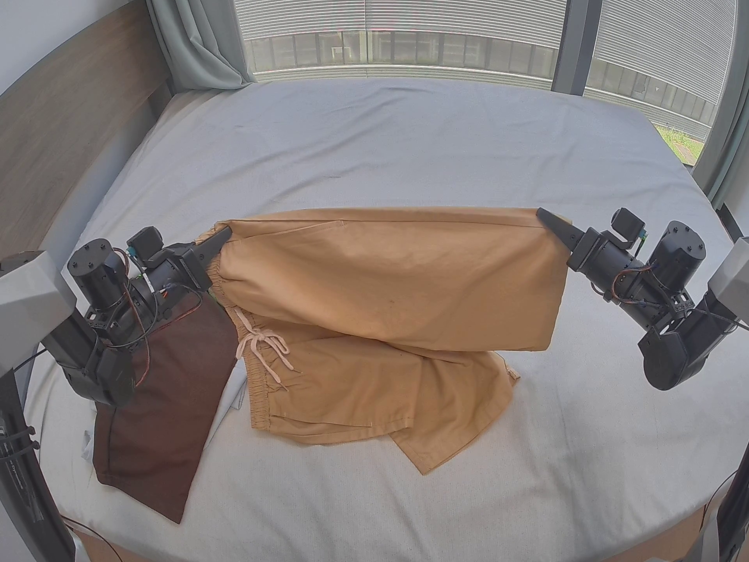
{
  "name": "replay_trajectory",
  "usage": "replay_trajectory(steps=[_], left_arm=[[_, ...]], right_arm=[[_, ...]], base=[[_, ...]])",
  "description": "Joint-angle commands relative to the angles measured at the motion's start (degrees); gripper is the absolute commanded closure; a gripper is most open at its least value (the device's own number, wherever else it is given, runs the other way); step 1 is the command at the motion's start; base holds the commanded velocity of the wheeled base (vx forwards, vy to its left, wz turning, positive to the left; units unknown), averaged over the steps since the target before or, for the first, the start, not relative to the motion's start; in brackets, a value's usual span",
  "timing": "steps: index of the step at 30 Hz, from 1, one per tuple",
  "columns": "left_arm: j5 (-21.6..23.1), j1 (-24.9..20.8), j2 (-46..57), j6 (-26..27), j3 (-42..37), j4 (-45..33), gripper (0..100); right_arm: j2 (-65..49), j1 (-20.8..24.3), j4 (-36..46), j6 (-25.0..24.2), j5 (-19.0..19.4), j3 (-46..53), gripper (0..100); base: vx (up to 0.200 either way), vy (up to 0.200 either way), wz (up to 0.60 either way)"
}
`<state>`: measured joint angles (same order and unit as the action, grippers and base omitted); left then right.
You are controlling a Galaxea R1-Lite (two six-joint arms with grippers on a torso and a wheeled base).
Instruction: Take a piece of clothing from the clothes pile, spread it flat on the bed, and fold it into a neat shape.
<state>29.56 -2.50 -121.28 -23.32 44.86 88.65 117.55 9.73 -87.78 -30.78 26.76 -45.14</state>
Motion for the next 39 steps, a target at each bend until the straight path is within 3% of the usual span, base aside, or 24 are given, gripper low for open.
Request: replay_trajectory(steps=[1,7,24,39], left_arm=[[0.0,-0.5,-1.6,-0.1,0.8,0.0,100],[-0.1,-0.6,-3.2,-0.2,2.3,0.0,100],[-5.9,-1.8,-12.5,-1.4,13.0,-0.1,100],[-7.9,-2.6,-17.5,-3.2,19.7,-0.1,100]], right_arm=[[1.8,-0.1,0.1,0.0,0.0,-1.7,100],[4.4,-1.3,-0.1,0.0,0.0,-4.3,100],[13.2,-2.6,0.8,-0.2,0.1,-15.4,100],[19.4,-2.6,7.8,-0.2,0.0,-26.8,100]], base=[[0.000,0.000,0.00],[0.000,0.000,0.00],[0.000,0.000,0.00],[0.000,0.000,0.00]])
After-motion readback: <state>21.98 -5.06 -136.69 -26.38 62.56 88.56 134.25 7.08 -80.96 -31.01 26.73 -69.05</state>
